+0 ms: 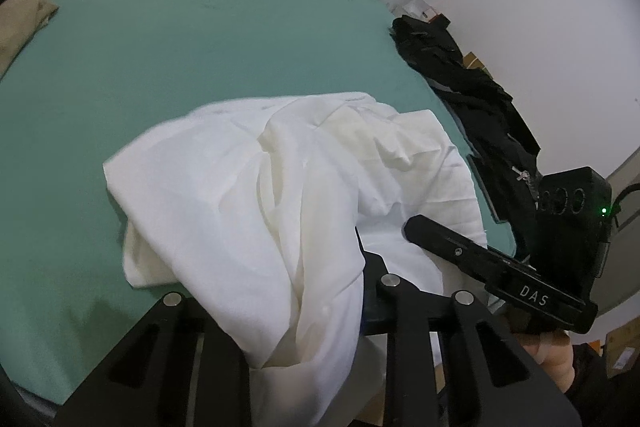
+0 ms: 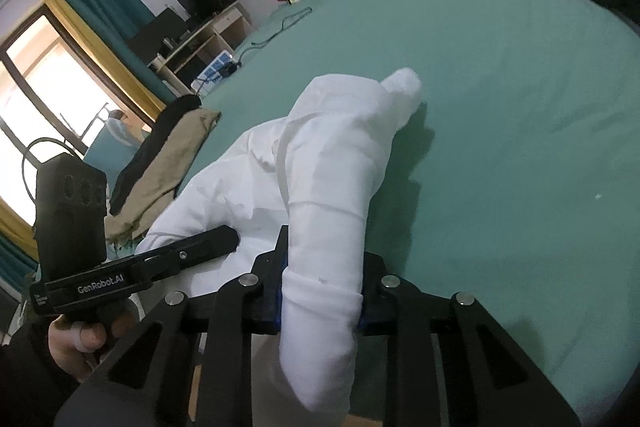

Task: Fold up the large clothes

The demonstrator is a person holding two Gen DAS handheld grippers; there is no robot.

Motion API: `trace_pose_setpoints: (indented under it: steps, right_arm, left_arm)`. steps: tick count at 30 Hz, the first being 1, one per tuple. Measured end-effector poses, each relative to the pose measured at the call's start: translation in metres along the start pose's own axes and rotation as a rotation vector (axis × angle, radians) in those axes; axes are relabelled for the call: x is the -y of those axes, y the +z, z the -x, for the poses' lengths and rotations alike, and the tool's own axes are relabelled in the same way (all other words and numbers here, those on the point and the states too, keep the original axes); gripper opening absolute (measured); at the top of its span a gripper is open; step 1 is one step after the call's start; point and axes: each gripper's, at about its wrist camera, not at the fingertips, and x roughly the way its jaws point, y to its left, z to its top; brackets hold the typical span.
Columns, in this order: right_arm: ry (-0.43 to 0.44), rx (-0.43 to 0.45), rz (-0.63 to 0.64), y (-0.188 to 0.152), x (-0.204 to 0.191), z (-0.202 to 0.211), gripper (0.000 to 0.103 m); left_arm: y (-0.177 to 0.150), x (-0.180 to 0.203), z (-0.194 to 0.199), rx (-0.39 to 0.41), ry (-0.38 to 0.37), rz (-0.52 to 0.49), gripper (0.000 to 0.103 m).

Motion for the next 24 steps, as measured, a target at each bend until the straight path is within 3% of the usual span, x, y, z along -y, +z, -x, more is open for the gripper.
trace_pose_setpoints:
  steps: [11, 24]
  right_arm:
    - [-0.008, 0.096, 0.027, 0.009, -0.022, 0.038, 0.024]
    - [-0.007, 0.201, 0.090, 0.042, -0.066, 0.068, 0.024]
  left_arm:
    - [0.015, 0.027, 0.034, 0.058, -0.028, -0.051, 0.027]
    - [0.052, 0.042, 0.086, 0.164, -0.070, -0.108, 0.027]
